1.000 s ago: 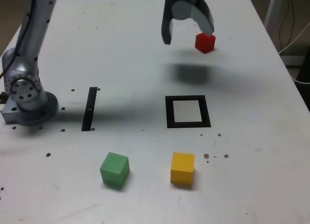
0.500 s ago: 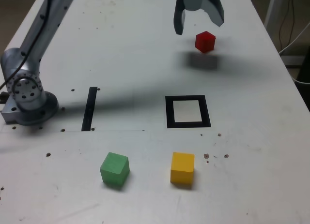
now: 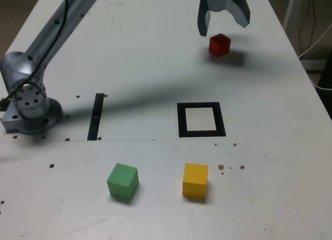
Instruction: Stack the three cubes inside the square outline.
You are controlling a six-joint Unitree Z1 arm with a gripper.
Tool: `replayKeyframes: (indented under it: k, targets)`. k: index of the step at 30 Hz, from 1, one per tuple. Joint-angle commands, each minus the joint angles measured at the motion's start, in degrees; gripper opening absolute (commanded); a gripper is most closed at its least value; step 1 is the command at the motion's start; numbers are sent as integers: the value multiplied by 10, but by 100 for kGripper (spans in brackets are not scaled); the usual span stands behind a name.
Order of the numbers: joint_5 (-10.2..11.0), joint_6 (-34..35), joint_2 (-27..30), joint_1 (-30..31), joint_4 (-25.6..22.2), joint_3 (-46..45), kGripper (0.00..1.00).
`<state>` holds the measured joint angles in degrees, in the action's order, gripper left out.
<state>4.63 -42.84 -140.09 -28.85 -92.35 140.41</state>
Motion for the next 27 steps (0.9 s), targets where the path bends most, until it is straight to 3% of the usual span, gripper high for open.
replayKeyframes:
  k: [1,10,15,21,27]
  targets:
    - [1,-8,-10,-7,-9,12,100]
    - [-1,-48,-17,-19,-10,27,100]
    - [2,-130,-16,-19,-6,35,99]
    - [21,-228,-16,-18,1,61,99]
    - [29,-279,-18,-23,5,64,99]
